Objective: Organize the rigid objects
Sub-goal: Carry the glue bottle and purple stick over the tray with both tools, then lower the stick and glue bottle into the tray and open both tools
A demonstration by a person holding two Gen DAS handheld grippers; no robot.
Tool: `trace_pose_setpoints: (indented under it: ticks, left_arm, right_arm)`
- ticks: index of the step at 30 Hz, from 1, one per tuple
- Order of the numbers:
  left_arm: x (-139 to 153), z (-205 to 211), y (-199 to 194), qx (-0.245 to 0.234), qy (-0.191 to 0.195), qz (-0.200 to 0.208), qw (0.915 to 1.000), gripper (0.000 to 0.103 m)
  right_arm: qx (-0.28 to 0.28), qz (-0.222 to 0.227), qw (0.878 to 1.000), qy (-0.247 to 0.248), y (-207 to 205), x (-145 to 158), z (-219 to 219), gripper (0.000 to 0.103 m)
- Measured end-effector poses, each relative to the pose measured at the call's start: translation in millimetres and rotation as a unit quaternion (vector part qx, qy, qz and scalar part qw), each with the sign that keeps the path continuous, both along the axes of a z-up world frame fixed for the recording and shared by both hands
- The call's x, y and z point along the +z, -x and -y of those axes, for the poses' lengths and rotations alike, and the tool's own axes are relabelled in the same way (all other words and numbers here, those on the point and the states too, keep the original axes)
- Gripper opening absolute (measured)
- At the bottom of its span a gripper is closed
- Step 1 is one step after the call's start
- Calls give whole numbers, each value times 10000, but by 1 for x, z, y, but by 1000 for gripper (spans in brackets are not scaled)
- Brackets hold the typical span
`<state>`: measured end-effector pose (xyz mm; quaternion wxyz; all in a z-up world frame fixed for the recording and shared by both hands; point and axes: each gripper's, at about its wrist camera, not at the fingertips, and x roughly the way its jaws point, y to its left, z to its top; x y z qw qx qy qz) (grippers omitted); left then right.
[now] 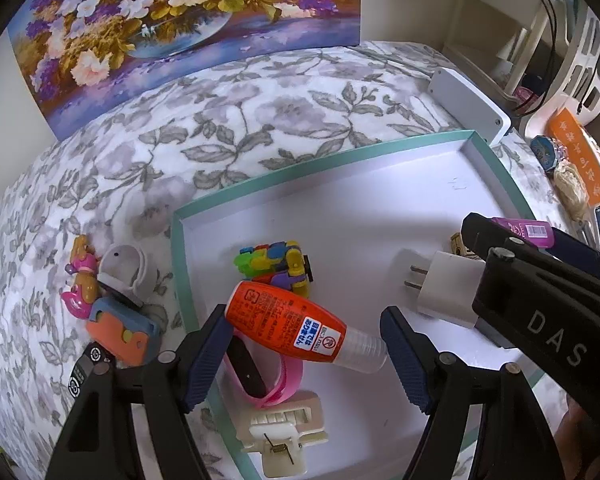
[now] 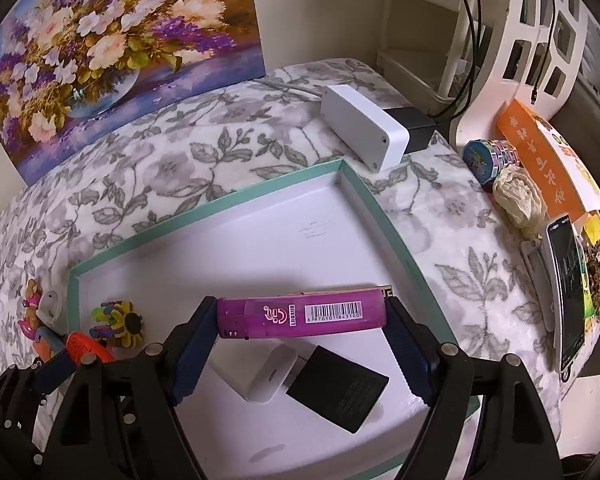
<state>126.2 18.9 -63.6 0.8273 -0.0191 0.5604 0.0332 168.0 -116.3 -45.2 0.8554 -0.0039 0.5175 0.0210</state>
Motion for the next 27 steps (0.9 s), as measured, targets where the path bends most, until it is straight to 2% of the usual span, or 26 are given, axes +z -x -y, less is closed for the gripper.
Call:
trace_pose_setpoints:
  ticks: [13, 15, 17, 27]
  left_arm:
    - [7, -7, 6, 170, 1, 130, 9998, 84]
    - [9, -10, 8, 219, 2, 164, 9996, 98]
    - [12, -13, 11, 276, 15, 221, 9994, 102]
    - [27, -39, 28, 621, 146, 377, 9973, 103]
  right_arm:
    - [30, 76, 9999, 91, 2, 3, 0, 83]
    - [5, 102, 9999, 51, 3, 4, 1, 84]
    - [3, 119, 9999, 12, 4, 6, 2, 84]
    - [120, 256, 9996, -32, 18, 15, -5, 86]
